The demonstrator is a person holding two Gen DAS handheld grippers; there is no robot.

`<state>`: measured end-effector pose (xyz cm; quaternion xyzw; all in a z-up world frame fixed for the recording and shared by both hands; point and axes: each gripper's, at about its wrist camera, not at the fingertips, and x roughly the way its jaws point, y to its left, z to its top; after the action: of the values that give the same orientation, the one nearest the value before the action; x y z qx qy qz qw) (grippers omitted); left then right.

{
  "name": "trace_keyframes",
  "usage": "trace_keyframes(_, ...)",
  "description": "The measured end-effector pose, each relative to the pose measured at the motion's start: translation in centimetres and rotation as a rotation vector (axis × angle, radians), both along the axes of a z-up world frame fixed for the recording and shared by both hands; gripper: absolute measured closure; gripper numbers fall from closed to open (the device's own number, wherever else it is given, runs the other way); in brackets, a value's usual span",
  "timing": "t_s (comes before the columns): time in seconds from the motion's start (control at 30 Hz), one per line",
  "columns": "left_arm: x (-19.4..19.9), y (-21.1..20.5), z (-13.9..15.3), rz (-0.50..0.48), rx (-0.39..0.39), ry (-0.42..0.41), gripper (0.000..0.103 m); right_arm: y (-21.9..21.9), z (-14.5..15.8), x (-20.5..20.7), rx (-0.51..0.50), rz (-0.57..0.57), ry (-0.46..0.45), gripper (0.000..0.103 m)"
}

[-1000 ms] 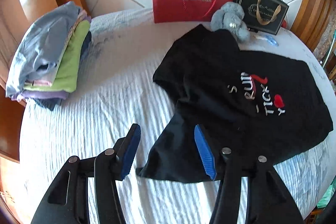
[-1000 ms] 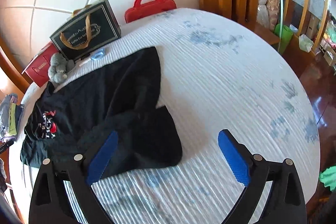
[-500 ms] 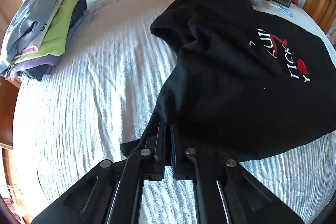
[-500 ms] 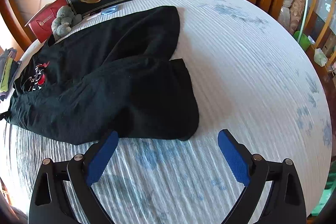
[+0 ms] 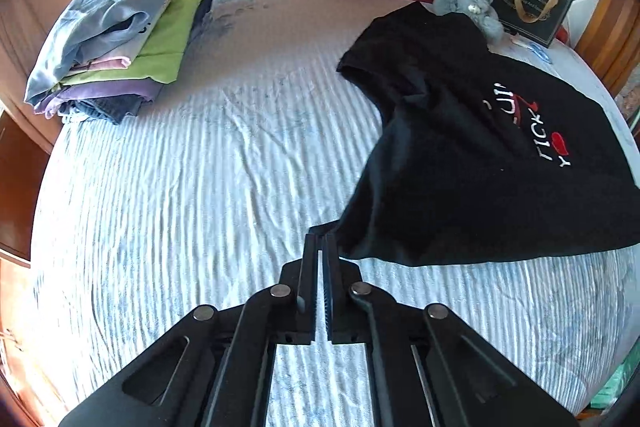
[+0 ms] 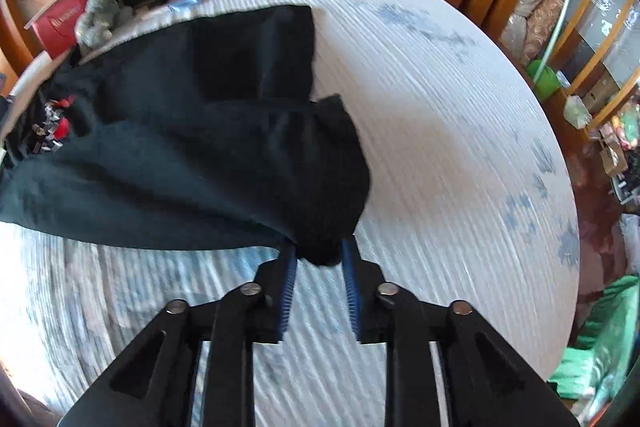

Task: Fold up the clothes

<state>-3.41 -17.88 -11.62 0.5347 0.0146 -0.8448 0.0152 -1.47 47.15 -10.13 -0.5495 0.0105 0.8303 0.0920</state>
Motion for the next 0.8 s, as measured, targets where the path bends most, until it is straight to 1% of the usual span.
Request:
trace_keyframes(0.03,-0.1,0.5,0.0,-0.017,0.004,0.007,0.064,0.2,0.0,0.4,-0.019,-0.008,0.01,0.055)
trace_keyframes(0.07,-0.3,1.0,0.1,-0.034,0.006,0.016,0.05,0.4,0.0,0.8,-0.039,-0.016,0.02,0.054)
trace_keyframes(0.1,-0.7,1.5,0.2,-0.051,0.007,0.025,0.049,0.6,0.0,1.1,-0.058,-0.023,0.03,0.05)
trace_keyframes(0.13,-1.0,2.0,0.3,-0.069,0.009,0.034,0.049,0.6,0.2,1.3,-0.061,-0.023,0.035,0.044)
trace_keyframes(0.17,-1.3,2.5,0.5,-0.086,0.011,0.043,0.049,0.5,0.4,1.5,-0.057,-0.02,0.039,0.042)
trace_keyframes(0.27,-3.0,3.3,0.3,-0.097,0.014,0.047,0.049,0.2,1.3,1.6,-0.064,-0.013,0.063,0.042)
trace_keyframes(0.33,-4.3,3.6,0.8,-0.103,0.029,0.052,0.049,-0.1,2.1,0.9,-0.084,-0.006,0.092,0.042)
trace_keyframes(0.4,-6.1,3.8,1.3,-0.109,0.028,0.056,0.049,-0.4,3.0,-0.3,-0.101,0.0,0.119,0.042)
trace_keyframes(0.47,-8.2,3.9,2.0,-0.103,0.017,0.064,0.049,-0.4,3.8,-2.1,-0.114,0.006,0.142,0.042)
trace_keyframes(0.6,-12.8,3.8,3.2,-0.097,0.034,0.074,0.048,0.0,4.8,-7.3,-0.144,0.016,0.176,0.041)
trace_keyframes(0.67,-15.1,3.9,3.6,-0.103,0.039,0.077,0.045,0.1,5.1,-10.4,-0.156,0.024,0.182,0.039)
trace_keyframes(0.73,-17.5,4.2,3.6,-0.116,0.037,0.076,0.044,0.2,5.2,-13.7,-0.16,0.032,0.184,0.03)
trace_keyframes(0.8,-19.9,4.7,3.4,-0.13,0.032,0.072,0.043,0.5,4.9,-17.0,-0.168,0.039,0.179,0.029)
